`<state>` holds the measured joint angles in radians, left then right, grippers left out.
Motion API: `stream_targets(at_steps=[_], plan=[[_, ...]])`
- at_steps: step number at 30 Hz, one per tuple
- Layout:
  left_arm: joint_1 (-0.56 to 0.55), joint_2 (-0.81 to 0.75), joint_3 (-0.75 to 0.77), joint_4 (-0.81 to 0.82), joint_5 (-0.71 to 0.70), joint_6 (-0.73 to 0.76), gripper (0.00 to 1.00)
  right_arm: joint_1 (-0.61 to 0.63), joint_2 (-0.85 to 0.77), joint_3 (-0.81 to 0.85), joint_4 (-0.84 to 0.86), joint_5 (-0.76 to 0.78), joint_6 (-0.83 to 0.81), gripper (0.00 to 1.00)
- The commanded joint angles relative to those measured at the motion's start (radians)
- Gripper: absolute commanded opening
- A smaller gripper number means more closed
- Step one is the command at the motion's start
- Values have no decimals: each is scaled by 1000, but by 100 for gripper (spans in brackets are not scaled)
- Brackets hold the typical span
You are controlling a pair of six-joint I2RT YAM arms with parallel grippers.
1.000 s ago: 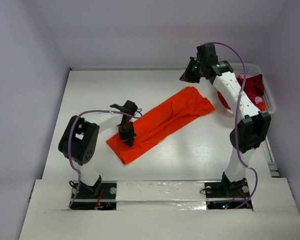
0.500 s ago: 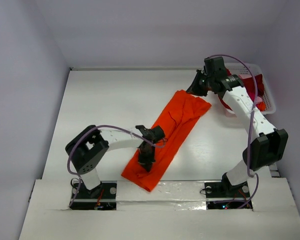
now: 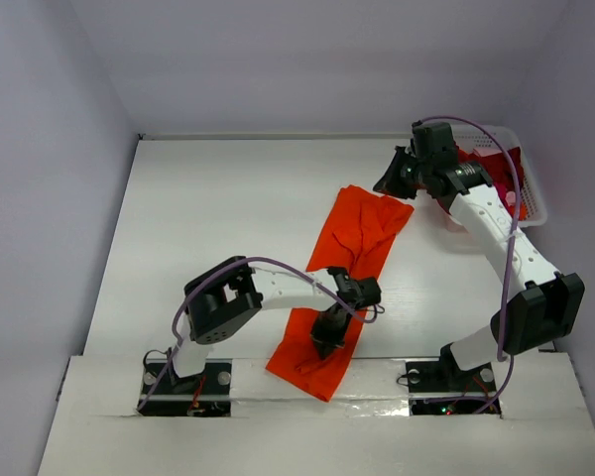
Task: Fold and stack the t-shirts
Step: Fold the tshirt
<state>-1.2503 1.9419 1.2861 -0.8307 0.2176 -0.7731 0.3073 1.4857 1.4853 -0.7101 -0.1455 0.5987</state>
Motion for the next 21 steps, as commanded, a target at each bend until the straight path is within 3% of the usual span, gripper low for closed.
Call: stream_targets(at_steps=[1, 6, 12, 14, 19, 21], plan=[[-17, 12, 128, -42, -90, 53, 0, -5, -27, 7, 40, 18, -14, 0], [-17, 29, 266, -163, -135, 107, 0, -5, -2, 44, 17, 29, -22, 0], [-17, -41, 268, -232, -141, 66, 0, -5, 24, 101, -9, 46, -33, 0], [-8, -80, 292, -271, -216, 35, 0, -5, 30, 107, -15, 50, -33, 0], [172, -164, 231, -157, -317, 35, 0, -5, 25, 119, -25, 55, -30, 0], [207, -164, 272, -121, -386, 58, 0, -5, 18, 125, -43, 72, -34, 0]])
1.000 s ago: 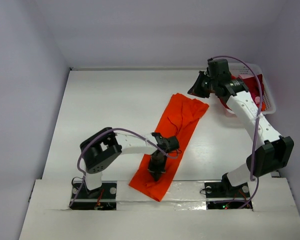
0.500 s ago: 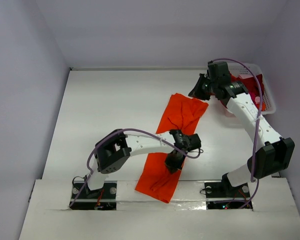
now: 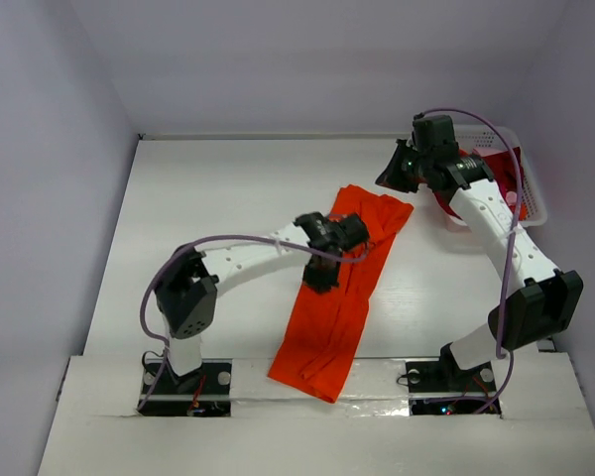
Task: Fold and stack the t-shirts
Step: Fold the tshirt
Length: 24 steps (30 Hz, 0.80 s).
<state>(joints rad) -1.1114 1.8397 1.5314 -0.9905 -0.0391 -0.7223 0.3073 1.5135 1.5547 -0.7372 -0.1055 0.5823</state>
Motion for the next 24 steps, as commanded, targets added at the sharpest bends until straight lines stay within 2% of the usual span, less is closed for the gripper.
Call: stream_targets(at_steps=[1, 3, 6, 7, 13, 17, 24], plan=[[97, -57, 50, 77, -151, 20, 0, -5, -15, 59, -22, 41, -19, 0], [130, -51, 94, 133, -197, 65, 0, -5, -32, 68, -47, 61, -27, 0], [200, -25, 113, 272, -191, 118, 0, -5, -56, 71, -74, 79, -27, 0], [217, 4, 119, 347, -174, 157, 0, -5, -74, 71, -80, 81, -26, 0], [288, 137, 232, 559, -33, 268, 0, -5, -134, 58, -117, 73, -9, 0], [343, 265, 320, 608, 74, 294, 0, -5, -153, 42, -128, 69, -1, 0], [413, 409, 511, 650, 149, 317, 0, -5, -164, 24, -139, 78, -12, 0]])
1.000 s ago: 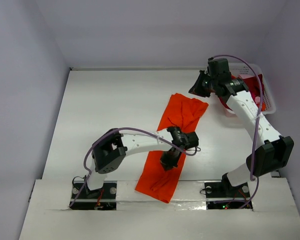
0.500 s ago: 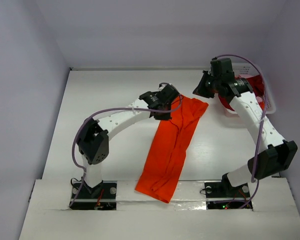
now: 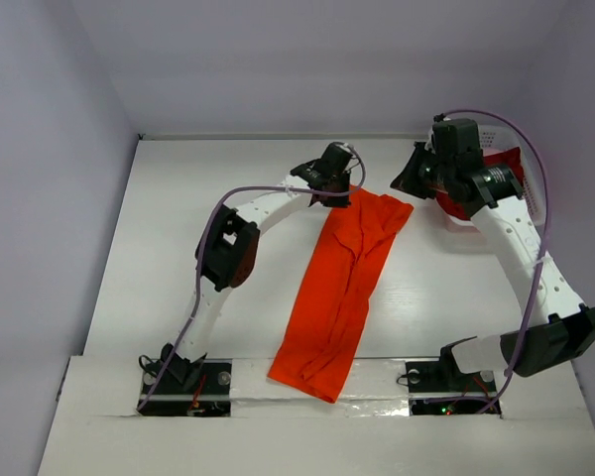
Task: Fold and stack the t-shirts
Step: Fold the tshirt
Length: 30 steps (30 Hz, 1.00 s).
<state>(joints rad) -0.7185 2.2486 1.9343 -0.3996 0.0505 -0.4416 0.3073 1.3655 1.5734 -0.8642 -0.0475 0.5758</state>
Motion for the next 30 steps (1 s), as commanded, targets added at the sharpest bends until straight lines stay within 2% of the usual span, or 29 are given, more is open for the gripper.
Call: stream_targets(at_steps=[1, 6, 14, 17, 24, 30], plan=[[37, 15, 124, 67, 72, 32, 0, -5, -14, 4, -13, 24, -11, 0], [83, 69, 175, 94, 132, 23, 0, -5, -5, -4, -16, 26, -19, 0], [83, 137, 285, 137, 238, 3, 0, -5, 41, -4, -18, 15, -25, 0], [83, 146, 269, 143, 268, -8, 0, -5, 56, 25, -27, 21, -27, 0], [83, 112, 128, 176, 267, -2, 0, -5, 70, 43, -30, 23, -28, 0], [83, 124, 91, 180, 281, 4, 0, -5, 55, 22, -29, 21, -25, 0]])
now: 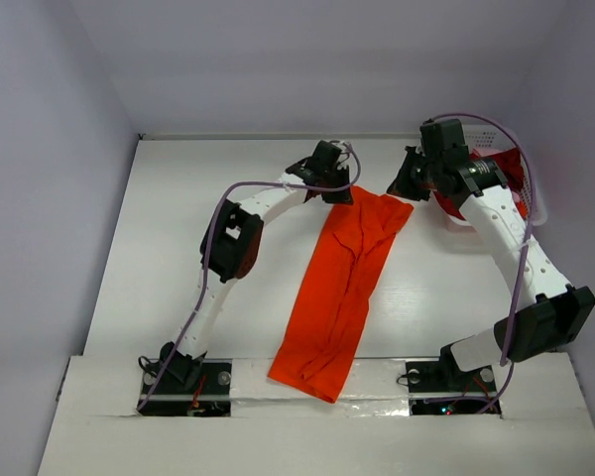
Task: Fold and stack the t-shirts
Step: Fold the tshirt
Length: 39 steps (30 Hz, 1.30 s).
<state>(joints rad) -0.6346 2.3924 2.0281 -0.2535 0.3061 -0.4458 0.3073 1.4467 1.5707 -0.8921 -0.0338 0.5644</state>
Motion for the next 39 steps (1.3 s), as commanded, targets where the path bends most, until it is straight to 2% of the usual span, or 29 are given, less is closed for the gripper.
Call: stream_targets(at_steps=[1, 7, 15, 24, 29, 39], plan=[[0, -10, -8, 37, 36, 7, 0, -5, -29, 19, 1, 6, -14, 0], [0, 4, -43, 83, 122, -8, 0, -5, -43, 6, 1, 8, -9, 0], [0, 60, -11, 66, 200, -13, 0, -5, -43, 6, 1, 3, -8, 0], [13, 148, 80, 0, 154, -88, 0, -5, -49, 0, -2, 0, -6, 0], [65, 178, 64, 36, 189, -169, 0, -5, -52, -3, -7, 2, -6, 0], [148, 119, 3, 30, 113, -208, 0, -5, -49, -9, 9, -17, 0, 0]])
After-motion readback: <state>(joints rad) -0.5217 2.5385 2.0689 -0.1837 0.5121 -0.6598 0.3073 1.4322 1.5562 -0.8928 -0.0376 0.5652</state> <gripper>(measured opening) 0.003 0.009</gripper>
